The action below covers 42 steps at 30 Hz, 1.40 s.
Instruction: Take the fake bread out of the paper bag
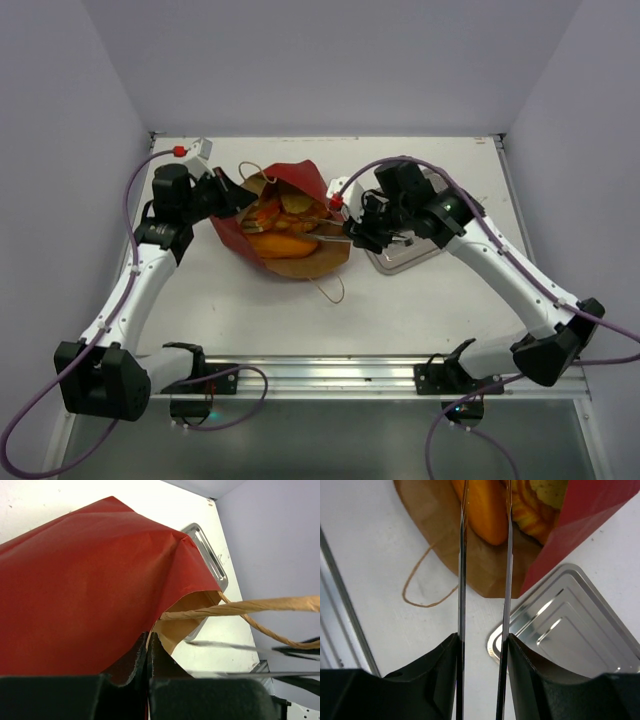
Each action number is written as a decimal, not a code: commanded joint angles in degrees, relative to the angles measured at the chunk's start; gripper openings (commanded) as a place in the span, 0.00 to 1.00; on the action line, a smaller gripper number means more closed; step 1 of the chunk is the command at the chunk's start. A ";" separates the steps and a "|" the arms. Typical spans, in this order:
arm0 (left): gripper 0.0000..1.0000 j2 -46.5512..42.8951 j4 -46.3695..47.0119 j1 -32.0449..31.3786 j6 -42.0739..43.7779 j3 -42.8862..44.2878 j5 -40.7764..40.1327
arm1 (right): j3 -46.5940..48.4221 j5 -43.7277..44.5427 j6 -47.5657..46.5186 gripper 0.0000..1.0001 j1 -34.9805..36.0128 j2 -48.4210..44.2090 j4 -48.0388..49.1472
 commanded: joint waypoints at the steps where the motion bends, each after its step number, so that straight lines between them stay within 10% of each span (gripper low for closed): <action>1: 0.00 -1.86 3.75 -0.40 -2.00 -0.70 1.46 | 2.77 11.33 -3.09 0.45 2.28 2.46 4.48; 42: 0.00 -5.11 4.98 -0.49 -10.44 -0.44 4.00 | -5.48 41.23 -13.02 0.39 15.99 13.10 23.20</action>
